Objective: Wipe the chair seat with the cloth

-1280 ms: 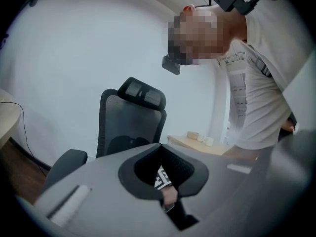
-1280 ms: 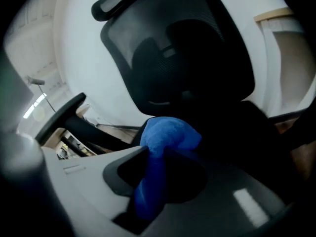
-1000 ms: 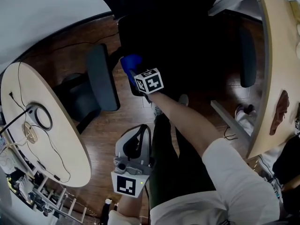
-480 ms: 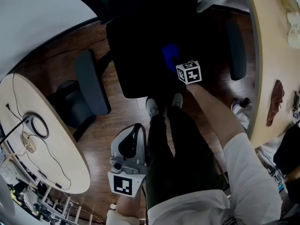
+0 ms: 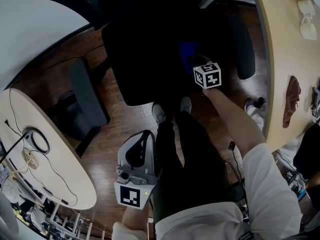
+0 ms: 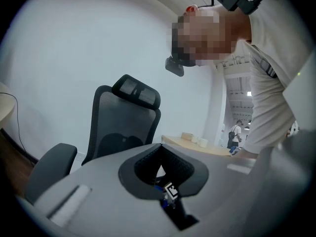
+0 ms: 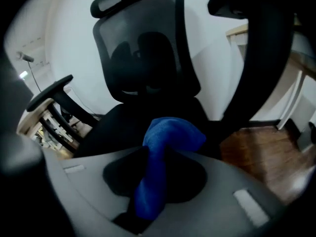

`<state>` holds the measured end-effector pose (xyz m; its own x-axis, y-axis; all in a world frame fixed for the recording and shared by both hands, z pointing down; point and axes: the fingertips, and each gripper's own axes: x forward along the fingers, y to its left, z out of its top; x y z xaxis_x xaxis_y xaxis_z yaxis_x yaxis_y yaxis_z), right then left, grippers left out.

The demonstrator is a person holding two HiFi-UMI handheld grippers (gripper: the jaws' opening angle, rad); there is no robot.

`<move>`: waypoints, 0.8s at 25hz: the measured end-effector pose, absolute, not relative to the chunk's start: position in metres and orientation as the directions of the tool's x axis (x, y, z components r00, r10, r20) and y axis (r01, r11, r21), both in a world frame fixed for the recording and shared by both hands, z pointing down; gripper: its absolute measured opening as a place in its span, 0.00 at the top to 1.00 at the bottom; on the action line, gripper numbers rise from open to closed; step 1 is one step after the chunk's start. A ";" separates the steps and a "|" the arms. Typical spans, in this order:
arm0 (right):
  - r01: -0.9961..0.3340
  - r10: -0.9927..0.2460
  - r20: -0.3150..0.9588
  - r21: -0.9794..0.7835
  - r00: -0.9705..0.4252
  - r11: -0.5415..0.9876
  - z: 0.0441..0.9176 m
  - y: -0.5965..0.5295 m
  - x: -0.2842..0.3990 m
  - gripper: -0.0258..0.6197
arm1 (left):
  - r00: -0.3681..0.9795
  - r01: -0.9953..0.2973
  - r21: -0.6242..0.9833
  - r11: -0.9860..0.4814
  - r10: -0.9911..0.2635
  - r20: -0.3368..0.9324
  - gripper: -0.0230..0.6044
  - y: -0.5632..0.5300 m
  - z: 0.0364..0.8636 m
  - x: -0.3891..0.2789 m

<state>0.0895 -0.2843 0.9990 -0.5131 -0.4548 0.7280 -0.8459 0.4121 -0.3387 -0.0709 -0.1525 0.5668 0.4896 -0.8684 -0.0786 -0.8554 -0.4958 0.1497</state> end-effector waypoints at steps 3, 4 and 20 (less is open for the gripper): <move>-0.749 -0.398 0.647 -0.462 -0.651 0.474 0.980 -0.240 -0.011 0.82 | 0.484 -0.859 0.147 -0.490 -0.871 -0.080 0.94 -0.149 0.566 -0.077; -0.713 -0.367 0.622 -0.509 -0.692 0.483 0.976 -0.220 -0.048 0.82 | 0.478 -0.862 0.148 -0.485 -0.875 -0.078 0.94 -0.147 0.567 -0.080; -0.701 -0.268 0.700 -0.450 -0.661 0.553 1.038 -0.140 -0.114 0.82 | 0.417 -0.896 0.152 -0.417 -0.908 -0.035 0.94 -0.124 0.591 -0.112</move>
